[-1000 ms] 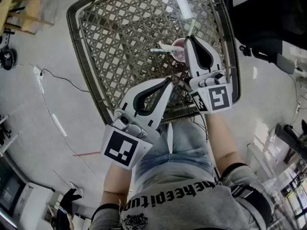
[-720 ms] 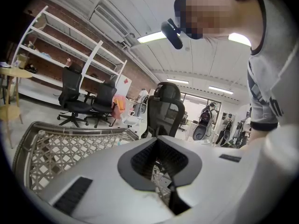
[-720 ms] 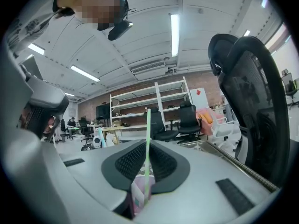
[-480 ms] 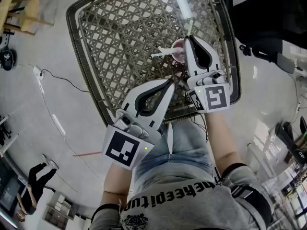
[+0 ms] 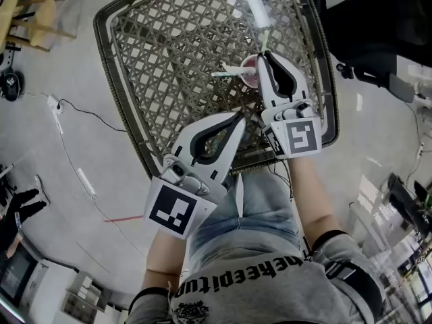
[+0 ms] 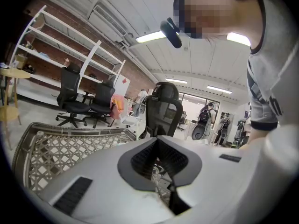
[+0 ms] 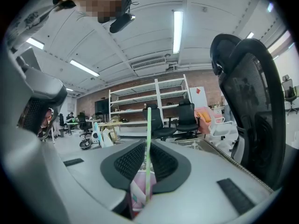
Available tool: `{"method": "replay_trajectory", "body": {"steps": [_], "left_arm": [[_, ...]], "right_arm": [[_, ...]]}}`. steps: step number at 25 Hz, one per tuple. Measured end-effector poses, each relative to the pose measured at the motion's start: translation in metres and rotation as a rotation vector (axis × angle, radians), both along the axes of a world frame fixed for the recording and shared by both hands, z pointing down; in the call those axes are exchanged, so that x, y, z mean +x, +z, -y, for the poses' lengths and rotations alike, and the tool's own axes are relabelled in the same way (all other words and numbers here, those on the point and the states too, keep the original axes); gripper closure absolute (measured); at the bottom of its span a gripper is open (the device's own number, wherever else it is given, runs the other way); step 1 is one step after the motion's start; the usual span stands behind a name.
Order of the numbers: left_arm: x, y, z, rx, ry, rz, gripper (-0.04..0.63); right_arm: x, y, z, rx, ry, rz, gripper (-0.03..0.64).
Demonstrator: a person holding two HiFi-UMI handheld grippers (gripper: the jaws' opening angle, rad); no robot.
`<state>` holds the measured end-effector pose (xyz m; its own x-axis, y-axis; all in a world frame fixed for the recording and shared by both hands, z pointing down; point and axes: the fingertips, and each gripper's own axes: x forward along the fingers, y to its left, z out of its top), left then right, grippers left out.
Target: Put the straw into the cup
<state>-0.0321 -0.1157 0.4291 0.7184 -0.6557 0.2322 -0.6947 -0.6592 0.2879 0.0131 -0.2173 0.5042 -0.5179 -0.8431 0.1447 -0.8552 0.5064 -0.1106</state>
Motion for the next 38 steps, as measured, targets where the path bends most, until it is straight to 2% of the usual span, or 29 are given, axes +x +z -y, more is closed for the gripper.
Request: {"method": "replay_trajectory", "body": {"steps": [12, 20, 33, 35, 38], "left_arm": [[0.004, -0.010, -0.004, 0.019, 0.017, -0.003, 0.554], [0.008, -0.022, -0.008, 0.034, 0.041, -0.006, 0.554], [0.003, -0.066, -0.020, 0.060, 0.065, -0.010, 0.554], [0.001, -0.073, -0.021, 0.079, 0.064, -0.016, 0.554], [-0.001, -0.086, -0.013, 0.153, 0.054, -0.058, 0.554]], "right_arm": [[0.001, -0.016, -0.008, 0.012, -0.005, -0.004, 0.556], [0.002, -0.036, -0.020, -0.010, -0.025, 0.010, 0.618], [-0.002, -0.106, -0.056, -0.025, -0.070, 0.023, 0.621], [-0.003, -0.118, -0.063, -0.021, -0.077, 0.033, 0.621], [-0.006, -0.131, -0.067, -0.004, -0.082, 0.033, 0.621]]}}
